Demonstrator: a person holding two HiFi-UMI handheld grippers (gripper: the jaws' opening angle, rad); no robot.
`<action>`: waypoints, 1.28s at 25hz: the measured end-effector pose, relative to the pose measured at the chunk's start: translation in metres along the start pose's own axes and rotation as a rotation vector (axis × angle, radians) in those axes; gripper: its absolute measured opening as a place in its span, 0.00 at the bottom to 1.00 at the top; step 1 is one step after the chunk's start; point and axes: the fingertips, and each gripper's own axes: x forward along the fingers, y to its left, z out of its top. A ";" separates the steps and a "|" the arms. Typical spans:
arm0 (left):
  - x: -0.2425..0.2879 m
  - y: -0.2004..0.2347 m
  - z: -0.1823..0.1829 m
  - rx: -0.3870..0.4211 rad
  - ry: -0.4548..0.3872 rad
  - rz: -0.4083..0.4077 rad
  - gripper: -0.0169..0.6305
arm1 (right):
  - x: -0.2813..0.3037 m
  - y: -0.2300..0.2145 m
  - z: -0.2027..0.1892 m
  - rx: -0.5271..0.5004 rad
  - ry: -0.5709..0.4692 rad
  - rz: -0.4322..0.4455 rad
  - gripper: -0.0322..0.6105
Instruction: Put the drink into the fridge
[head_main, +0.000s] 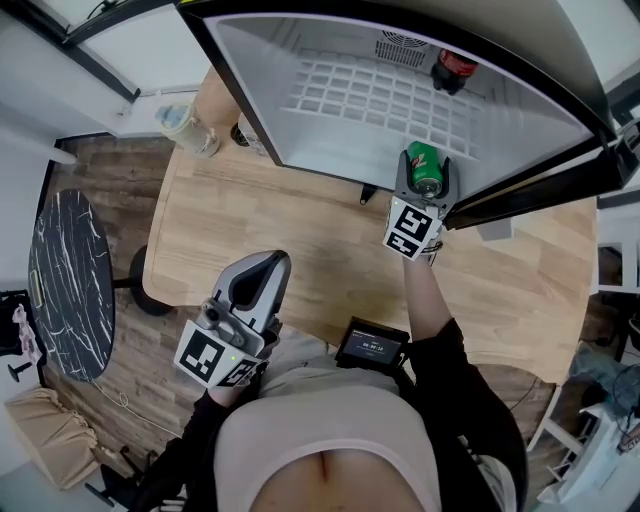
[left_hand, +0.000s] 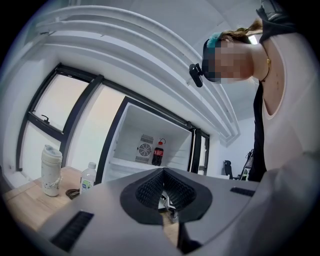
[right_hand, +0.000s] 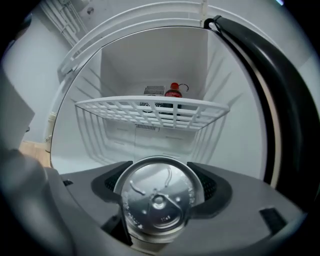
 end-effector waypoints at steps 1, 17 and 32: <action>0.000 -0.001 0.000 0.000 0.000 -0.002 0.03 | 0.006 0.000 -0.001 0.018 0.006 -0.003 0.60; -0.006 0.010 0.000 -0.001 0.003 0.019 0.03 | 0.041 0.014 -0.038 -0.123 0.324 -0.015 0.60; 0.005 0.016 0.003 -0.012 -0.008 -0.031 0.03 | 0.023 0.007 -0.032 -0.028 0.327 0.049 0.61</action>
